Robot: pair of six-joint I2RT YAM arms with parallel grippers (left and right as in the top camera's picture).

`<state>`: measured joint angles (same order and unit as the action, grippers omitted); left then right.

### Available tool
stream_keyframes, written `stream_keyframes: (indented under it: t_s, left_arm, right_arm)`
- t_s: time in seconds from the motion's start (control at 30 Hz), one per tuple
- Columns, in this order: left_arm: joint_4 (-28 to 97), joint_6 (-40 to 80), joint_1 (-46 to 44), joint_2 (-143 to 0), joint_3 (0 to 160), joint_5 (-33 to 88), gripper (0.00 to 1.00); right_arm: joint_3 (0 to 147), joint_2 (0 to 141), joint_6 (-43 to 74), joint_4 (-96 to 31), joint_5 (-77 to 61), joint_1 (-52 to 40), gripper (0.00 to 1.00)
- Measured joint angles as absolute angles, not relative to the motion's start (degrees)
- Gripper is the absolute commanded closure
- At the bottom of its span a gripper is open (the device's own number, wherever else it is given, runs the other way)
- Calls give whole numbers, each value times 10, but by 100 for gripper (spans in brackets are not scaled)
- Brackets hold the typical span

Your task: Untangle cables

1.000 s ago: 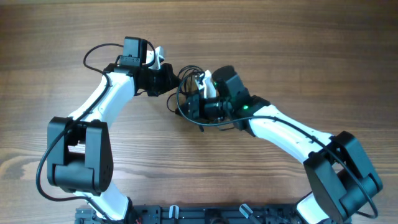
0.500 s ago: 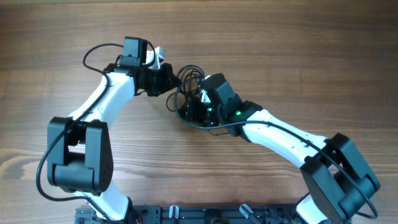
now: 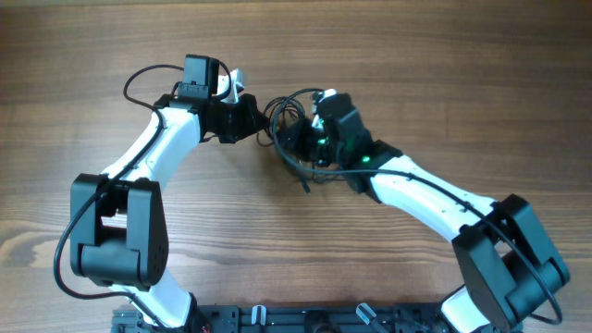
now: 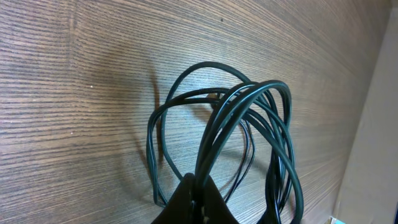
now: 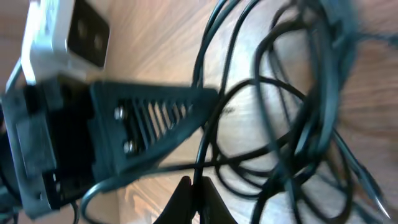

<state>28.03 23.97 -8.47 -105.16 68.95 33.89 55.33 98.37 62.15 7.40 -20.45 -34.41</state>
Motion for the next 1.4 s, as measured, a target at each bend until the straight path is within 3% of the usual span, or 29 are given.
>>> stream_keyframes:
  t_s: [0.33, 0.63, 1.0, 1.4]
  left_arm:
    - [280, 226, -85, -1052, 689, 374, 96]
    - [293, 120, -85, -1052, 689, 505, 96]
    - [326, -22, -82, -1052, 689, 593, 96]
    - [359, -136, -81, -1052, 689, 688, 96]
  right_arm:
    - [553, 984, 628, 64, -200, -295, 96]
    - [553, 983, 605, 75, -221, -296, 96]
    - [555, 982, 533, -16, -220, -295, 96]
    - [555, 982, 495, -17, -184, -295, 93]
